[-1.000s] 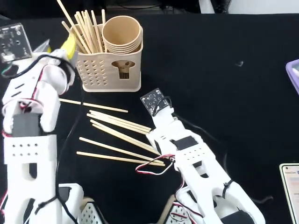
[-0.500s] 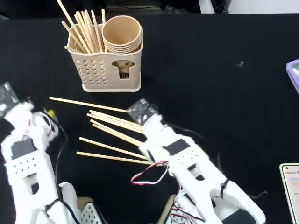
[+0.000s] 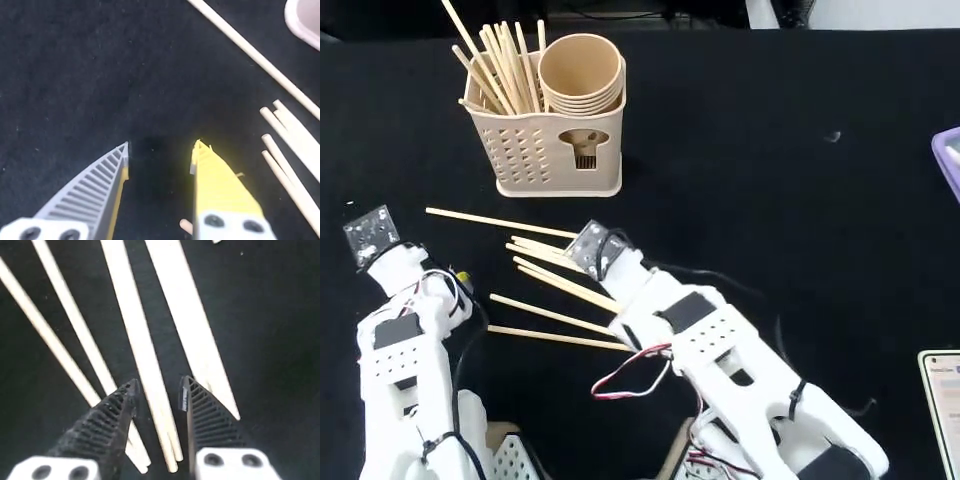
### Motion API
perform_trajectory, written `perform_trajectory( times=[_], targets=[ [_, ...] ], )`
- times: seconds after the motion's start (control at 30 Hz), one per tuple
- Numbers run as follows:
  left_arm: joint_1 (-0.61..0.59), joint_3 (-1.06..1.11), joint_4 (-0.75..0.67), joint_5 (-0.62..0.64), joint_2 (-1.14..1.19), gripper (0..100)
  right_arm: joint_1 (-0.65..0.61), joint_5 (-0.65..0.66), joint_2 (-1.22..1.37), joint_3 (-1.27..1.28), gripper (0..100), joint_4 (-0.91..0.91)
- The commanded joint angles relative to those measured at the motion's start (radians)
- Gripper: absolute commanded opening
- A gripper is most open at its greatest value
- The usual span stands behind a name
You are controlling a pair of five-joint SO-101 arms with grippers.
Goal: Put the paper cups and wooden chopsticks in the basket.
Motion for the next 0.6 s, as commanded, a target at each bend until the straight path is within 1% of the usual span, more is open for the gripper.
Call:
perform_trajectory(
  times=[0.0,0.17,0.3,0.57],
  targets=[
    [0.015,-0.007,-0.014,0.003,-0.018,21,-0.048,0.015,-0.031,-0.010,13.9,-0.003],
    [0.015,-0.007,-0.014,0.003,-0.018,21,-0.051,0.015,-0.021,0.039,13.8,-0.084],
    [0.015,-0.007,-0.014,0.003,-0.018,21,-0.049,0.017,0.077,0.021,13.7,-0.127],
    [0.015,-0.007,-0.014,0.003,-0.018,21,-0.049,0.017,0.306,-0.133,13.3,-0.061]
  ],
)
